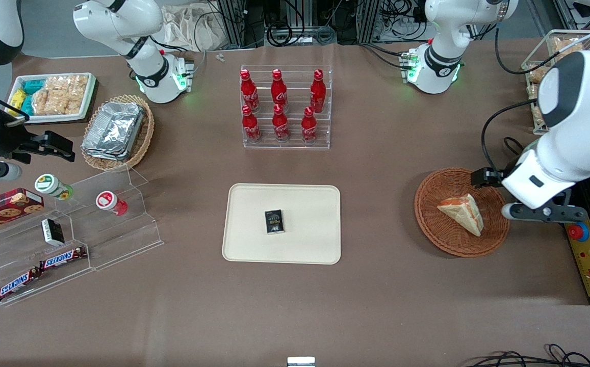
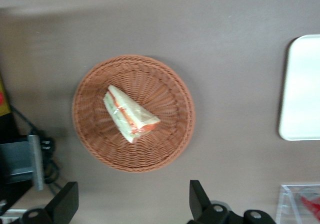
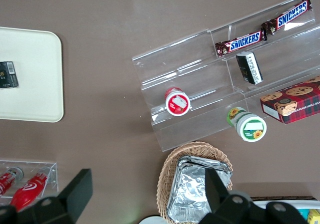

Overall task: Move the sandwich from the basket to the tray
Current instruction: 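Lower the open left gripper over the wrapped sandwich in the wicker basket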

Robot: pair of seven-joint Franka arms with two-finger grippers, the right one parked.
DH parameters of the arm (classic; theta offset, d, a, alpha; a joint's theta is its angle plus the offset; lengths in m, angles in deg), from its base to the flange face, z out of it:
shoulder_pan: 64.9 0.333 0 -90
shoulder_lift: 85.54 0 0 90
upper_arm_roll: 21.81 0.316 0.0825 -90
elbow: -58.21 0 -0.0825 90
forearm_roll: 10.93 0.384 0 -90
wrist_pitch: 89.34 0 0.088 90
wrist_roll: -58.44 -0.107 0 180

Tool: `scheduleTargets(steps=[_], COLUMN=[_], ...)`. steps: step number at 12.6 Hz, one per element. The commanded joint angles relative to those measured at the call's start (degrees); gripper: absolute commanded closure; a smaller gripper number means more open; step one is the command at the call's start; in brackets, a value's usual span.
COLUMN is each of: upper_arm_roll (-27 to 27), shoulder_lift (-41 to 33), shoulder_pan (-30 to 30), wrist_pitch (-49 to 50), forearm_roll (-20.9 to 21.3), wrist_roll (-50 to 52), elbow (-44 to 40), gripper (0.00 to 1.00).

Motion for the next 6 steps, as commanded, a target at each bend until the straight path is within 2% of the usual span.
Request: scheduleTargets(steps=[1,4,5,6], upper_arm_roll=[0.10,0.19,0.01,-0.08], shoulder_lift=[0.77,1.82,2.00,2.17], shoulder_pan=[2.11,1.94,1.77,1.77], wrist_pitch=[1.77,1.77,1.42,-0.67], forearm_roll=[-3.11,-0.85,3.34,4.78], wrist_roll=[-1.44,0.48,2.76,5.22], elbow=[-2.02,-1.59,-0.54,0.69], gripper=[0.00,0.00,0.00,0.00])
